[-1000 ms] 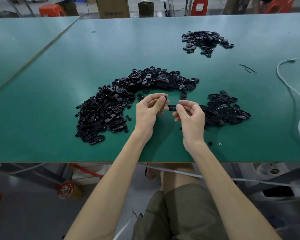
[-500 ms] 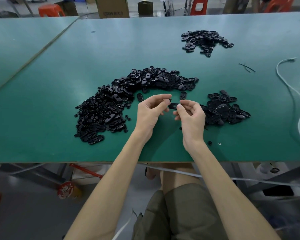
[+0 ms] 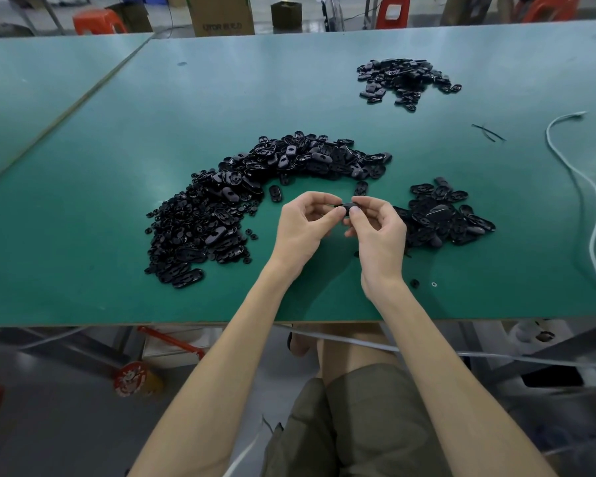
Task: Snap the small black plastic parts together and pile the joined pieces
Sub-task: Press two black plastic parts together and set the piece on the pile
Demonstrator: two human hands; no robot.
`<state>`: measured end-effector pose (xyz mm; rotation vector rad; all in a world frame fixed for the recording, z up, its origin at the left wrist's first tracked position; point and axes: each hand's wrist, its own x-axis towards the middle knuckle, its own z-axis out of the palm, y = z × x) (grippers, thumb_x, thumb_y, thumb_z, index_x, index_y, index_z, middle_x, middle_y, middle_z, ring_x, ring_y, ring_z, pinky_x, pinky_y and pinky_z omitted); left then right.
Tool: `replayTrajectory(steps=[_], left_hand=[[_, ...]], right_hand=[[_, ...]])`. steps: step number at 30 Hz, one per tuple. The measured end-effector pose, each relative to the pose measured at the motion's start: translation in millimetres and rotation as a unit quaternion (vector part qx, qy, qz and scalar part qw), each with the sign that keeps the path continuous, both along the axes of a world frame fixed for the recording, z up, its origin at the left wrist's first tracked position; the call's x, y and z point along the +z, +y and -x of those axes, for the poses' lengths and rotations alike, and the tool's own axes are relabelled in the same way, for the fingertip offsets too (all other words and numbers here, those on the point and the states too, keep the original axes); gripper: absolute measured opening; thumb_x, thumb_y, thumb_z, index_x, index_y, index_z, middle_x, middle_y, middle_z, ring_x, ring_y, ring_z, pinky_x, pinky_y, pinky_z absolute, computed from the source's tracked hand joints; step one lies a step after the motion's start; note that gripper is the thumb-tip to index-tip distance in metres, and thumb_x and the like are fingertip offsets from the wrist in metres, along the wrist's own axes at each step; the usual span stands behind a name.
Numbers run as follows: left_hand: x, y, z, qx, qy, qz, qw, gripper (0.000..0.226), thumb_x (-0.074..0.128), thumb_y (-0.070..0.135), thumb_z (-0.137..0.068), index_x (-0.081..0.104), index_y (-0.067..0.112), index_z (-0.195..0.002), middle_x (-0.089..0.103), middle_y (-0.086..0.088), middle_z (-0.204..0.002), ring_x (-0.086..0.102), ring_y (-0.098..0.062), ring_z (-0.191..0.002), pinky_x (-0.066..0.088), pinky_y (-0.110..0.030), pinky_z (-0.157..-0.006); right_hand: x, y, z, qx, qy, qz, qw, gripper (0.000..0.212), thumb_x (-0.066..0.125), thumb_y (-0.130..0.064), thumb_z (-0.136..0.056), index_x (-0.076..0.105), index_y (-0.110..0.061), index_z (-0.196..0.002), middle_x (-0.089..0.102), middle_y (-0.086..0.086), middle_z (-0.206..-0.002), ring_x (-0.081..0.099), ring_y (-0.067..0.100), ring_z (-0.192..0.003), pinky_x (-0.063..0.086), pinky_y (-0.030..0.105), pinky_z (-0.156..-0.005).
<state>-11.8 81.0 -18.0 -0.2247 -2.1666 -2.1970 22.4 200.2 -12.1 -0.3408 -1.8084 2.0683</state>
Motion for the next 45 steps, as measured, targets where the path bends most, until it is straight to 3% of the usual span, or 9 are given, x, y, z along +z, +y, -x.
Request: replayTrajectory(steps=[12, 24, 28, 35, 39, 45], left_hand=[[-0.5, 0.1, 0.6, 0.021, 0.006, 0.043, 0.999, 0.01, 0.075, 0.008, -0.092, 0.072, 0.011, -0.101, 0.069, -0.004, -0.084, 0.061, -0.011, -0.076, 0.049, -0.024, -0.068], [-2.4, -1.2, 1.2, 0.04, 0.006, 0.041, 0.998, 0.017, 0.077, 0.014, -0.092, 0.07, 0.01, -0.107, 0.068, -0.002, -0.08, 0.058, -0.01, -0.069, 0.047, -0.025, -0.065], [-2.6, -1.1, 1.1, 0.051, 0.006, 0.035, 0.998, 0.019, 0.078, 0.015, -0.091, 0.069, 0.01, -0.107, 0.068, -0.001, -0.078, 0.057, -0.008, -0.065, 0.048, -0.022, -0.063], [-4.4, -3.2, 3.0, 0.059, 0.01, 0.026, 0.998, 0.021, 0.081, 0.017, -0.089, 0.07, 0.011, -0.107, 0.07, 0.002, -0.09, 0.06, -0.009, -0.076, 0.049, -0.025, -0.07], [-3.2, -4.5, 1.8, 0.032, 0.027, 0.002, 0.999, 0.02, 0.078, 0.016, -0.091, 0.074, 0.011, -0.11, 0.077, 0.004, -0.101, 0.069, -0.005, -0.083, 0.052, -0.018, -0.075], [-0.5, -4.4, 0.6, 0.027, -0.004, -0.058, 0.998, 0.011, 0.076, 0.014, -0.093, 0.073, 0.009, -0.102, 0.076, 0.004, -0.089, 0.067, -0.006, -0.072, 0.052, -0.018, -0.068]], right_hand=[[-1.5, 0.0, 1.2, 0.011, 0.009, 0.004, 1.0, 0.013, 0.066, -0.002, -0.098, 0.072, -0.013, -0.103, 0.073, 0.004, -0.094, 0.069, 0.006, -0.075, 0.053, 0.019, -0.065], [-1.9, 2.5, -0.3, 0.034, 0.019, 0.024, 0.999, 0.016, 0.069, 0.002, -0.095, 0.075, -0.012, -0.102, 0.076, 0.003, -0.088, 0.071, 0.01, -0.077, 0.054, 0.02, -0.066], [-1.4, 2.7, -0.6, 0.045, 0.019, 0.029, 0.998, 0.017, 0.069, 0.005, -0.094, 0.074, -0.01, -0.102, 0.074, 0.001, -0.084, 0.071, 0.01, -0.074, 0.054, 0.02, -0.065], [-1.9, 4.3, -0.9, 0.057, 0.021, 0.047, 0.997, 0.018, 0.068, 0.005, -0.095, 0.074, -0.01, -0.103, 0.074, -0.005, -0.082, 0.07, 0.012, -0.074, 0.053, 0.021, -0.066], [-0.1, 4.2, -1.3, 0.065, 0.024, 0.066, 0.995, 0.018, 0.07, 0.005, -0.094, 0.073, -0.009, -0.104, 0.076, 0.003, -0.089, 0.072, 0.014, -0.076, 0.054, 0.022, -0.066], [2.7, 3.2, -2.9, 0.083, 0.026, 0.069, 0.994, 0.016, 0.074, 0.002, -0.092, 0.073, -0.008, -0.104, 0.078, 0.003, -0.092, 0.075, 0.018, -0.077, 0.056, 0.023, -0.068]])
